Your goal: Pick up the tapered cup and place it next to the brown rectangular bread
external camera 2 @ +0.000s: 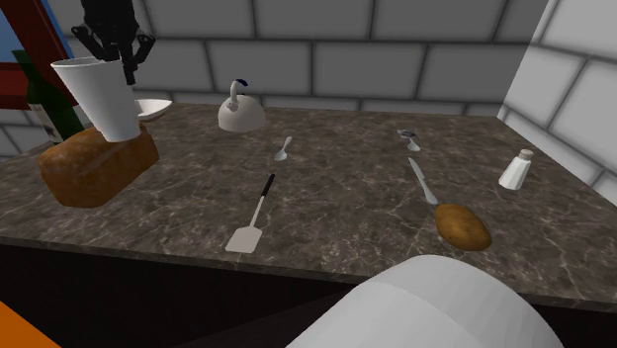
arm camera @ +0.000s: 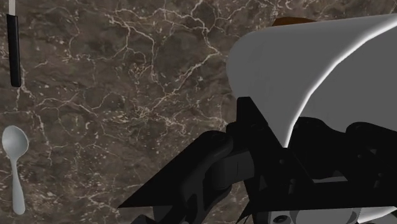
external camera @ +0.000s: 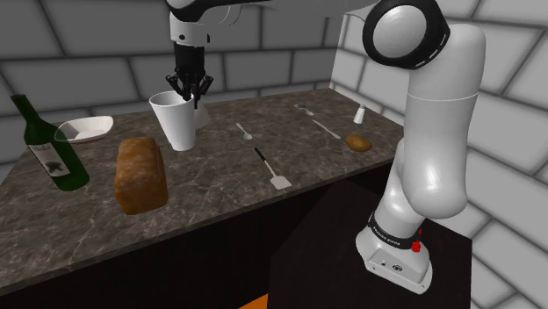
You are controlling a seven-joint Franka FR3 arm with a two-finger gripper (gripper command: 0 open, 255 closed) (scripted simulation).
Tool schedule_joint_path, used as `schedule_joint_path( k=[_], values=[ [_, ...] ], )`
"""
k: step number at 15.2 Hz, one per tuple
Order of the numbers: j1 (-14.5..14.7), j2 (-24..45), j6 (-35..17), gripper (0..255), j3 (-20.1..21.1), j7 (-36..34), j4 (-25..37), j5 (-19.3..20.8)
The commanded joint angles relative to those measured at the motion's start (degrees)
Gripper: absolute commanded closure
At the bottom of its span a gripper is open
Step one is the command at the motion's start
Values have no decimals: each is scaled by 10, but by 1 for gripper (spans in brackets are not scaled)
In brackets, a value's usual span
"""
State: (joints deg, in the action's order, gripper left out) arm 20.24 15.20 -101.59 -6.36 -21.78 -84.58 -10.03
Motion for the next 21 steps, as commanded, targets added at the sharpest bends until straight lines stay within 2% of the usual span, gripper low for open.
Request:
schedule_joint_path(
  k=[1, 21],
  values=[
    [0, -1, -16, 255, 0, 3, -17, -1],
    [3, 22, -159, 255, 3, 25, -139, -12]
  ],
)
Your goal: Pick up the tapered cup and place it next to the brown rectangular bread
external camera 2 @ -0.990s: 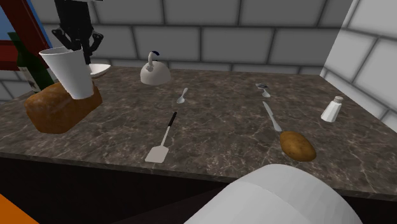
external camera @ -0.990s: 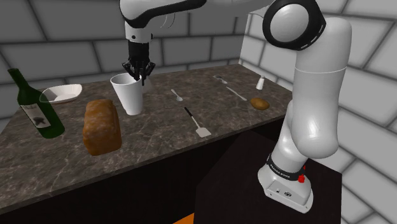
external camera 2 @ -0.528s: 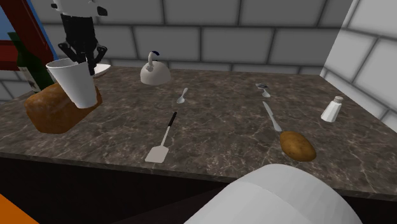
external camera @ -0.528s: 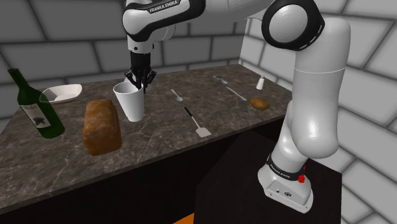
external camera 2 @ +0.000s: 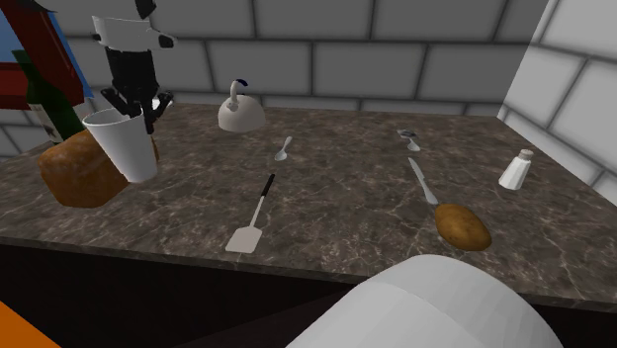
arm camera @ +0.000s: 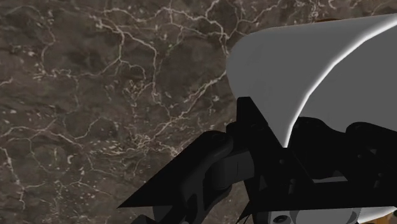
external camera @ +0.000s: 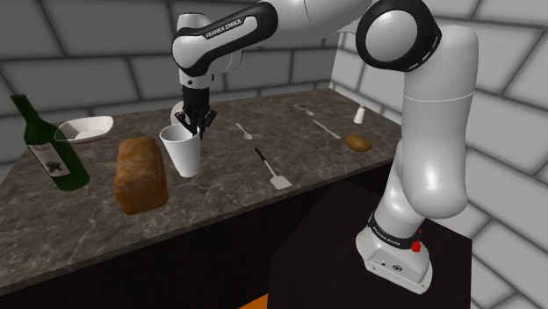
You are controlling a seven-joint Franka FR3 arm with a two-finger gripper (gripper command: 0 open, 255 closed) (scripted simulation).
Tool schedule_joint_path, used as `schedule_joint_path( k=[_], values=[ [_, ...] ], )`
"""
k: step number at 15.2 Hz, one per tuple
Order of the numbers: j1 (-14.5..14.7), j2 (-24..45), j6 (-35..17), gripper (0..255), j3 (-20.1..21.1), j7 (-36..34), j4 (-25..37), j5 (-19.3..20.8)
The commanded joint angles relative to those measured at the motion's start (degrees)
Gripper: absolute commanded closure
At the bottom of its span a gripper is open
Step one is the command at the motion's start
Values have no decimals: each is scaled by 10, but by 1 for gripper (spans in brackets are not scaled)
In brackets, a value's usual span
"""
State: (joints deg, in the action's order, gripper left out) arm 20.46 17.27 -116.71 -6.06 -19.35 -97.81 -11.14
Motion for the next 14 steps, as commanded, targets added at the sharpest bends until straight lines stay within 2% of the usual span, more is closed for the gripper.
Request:
schedule_joint_path(
  k=[1, 9, 14],
  values=[
    [0, 4, -15, 255, 1, 2, -11, -2],
    [0, 29, -71, 255, 3, 14, -43, -10],
    [0, 29, -71, 255, 3, 14, -43, -10]
  ],
)
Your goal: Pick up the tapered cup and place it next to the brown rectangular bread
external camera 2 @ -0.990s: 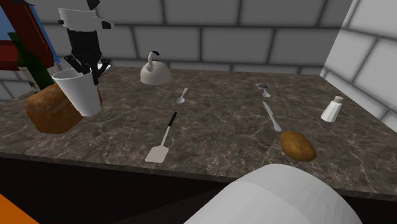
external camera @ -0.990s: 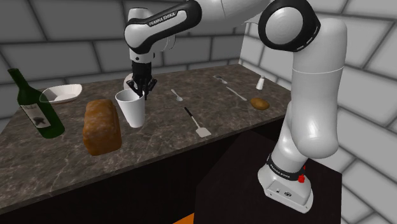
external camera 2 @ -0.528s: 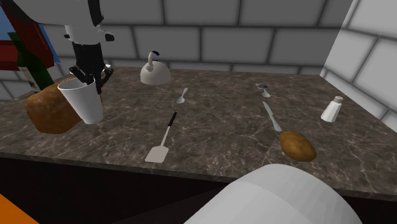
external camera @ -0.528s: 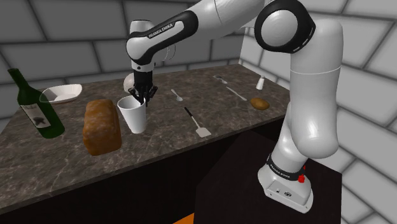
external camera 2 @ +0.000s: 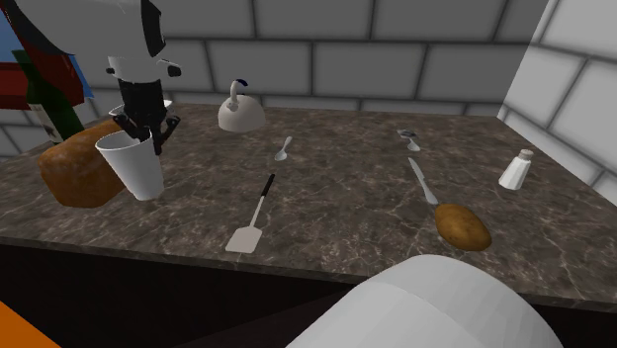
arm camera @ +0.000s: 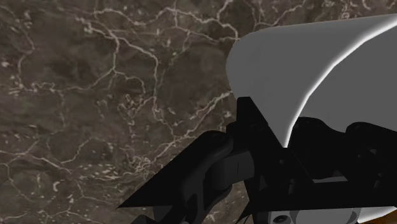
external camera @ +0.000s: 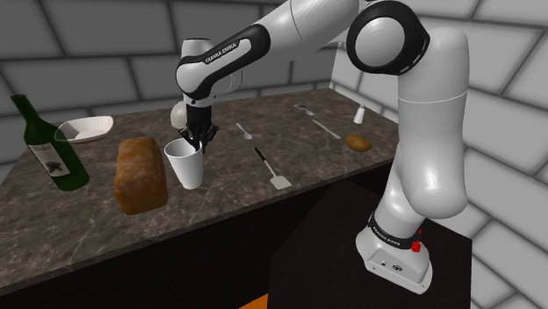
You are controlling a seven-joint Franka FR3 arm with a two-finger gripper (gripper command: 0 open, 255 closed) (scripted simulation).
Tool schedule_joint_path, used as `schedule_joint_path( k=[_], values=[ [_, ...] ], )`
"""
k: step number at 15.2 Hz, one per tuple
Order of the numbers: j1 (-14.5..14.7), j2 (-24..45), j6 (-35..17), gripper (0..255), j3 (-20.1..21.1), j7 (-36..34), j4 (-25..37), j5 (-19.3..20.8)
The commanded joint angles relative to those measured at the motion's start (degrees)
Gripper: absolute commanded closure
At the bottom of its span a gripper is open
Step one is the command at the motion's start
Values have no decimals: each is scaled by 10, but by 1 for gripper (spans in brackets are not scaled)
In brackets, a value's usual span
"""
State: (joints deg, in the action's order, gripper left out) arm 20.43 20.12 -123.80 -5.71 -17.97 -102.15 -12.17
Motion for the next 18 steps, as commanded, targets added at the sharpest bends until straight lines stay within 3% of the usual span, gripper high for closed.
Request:
schedule_joint_path(
  k=[1, 3, 4, 9, 13, 18],
  values=[
    [0, 0, 0, 255, 0, 0, 0, 0],
    [0, 0, 0, 255, 0, 0, 0, 0],
    [0, 0, 0, 0, 0, 0, 0, 0],
    [0, 0, 0, 0, 0, 0, 0, 0],
    [-4, -30, 61, 0, -5, -6, 31, 9],
    [-4, -30, 61, 0, -5, -6, 31, 9]
  ],
)
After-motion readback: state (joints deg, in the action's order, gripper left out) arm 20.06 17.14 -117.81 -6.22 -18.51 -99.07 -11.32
